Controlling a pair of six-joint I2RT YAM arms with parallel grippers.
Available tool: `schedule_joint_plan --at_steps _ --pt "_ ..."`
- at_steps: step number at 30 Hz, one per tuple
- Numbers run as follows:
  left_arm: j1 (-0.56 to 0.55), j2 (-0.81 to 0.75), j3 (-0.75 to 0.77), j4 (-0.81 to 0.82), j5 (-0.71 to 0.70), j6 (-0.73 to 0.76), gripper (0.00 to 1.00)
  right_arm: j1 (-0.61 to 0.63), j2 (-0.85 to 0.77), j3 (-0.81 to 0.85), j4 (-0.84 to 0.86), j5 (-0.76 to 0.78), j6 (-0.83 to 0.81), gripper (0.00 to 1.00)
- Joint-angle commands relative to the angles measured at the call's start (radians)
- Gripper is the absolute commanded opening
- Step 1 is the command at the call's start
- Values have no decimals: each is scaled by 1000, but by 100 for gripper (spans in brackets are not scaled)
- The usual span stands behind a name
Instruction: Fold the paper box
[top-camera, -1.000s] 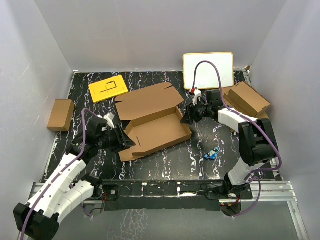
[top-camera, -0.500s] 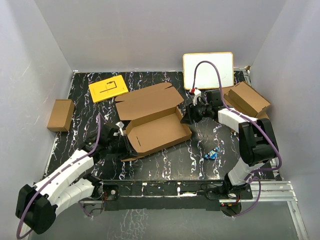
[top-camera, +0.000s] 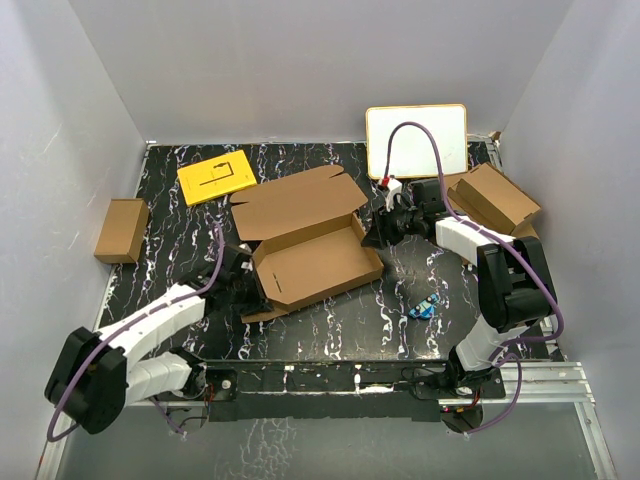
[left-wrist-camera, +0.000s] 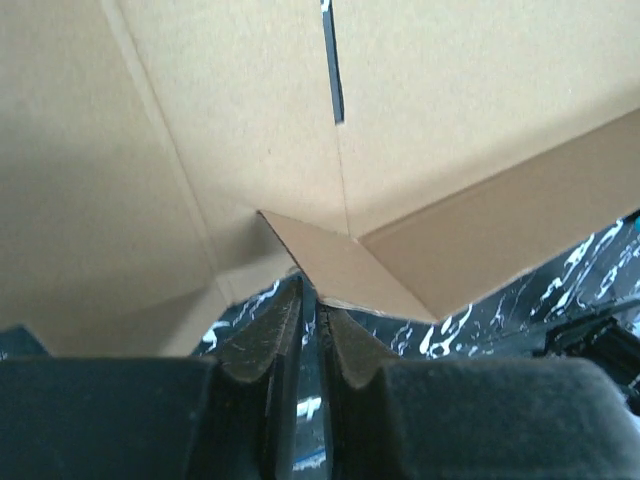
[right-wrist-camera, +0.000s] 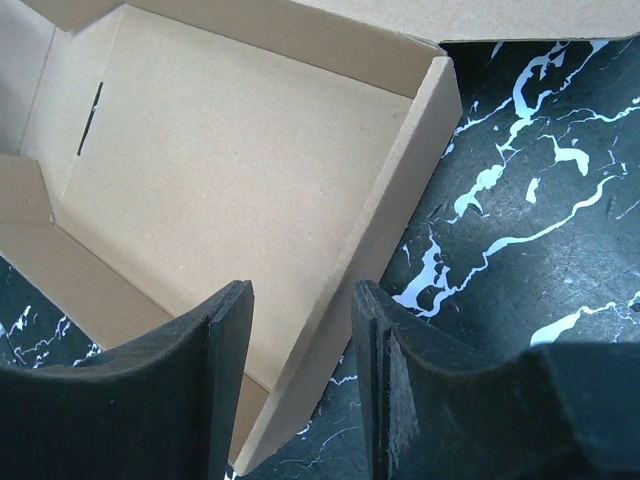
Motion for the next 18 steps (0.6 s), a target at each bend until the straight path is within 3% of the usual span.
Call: schedule_joint_plan --at_steps 1,18 --pt "-6 65 34 96 -59 33 10 11 3 5 31 2 -12 48" --pt "-34 218 92 281 -13 43 11 41 16 7 24 -20 4 43"
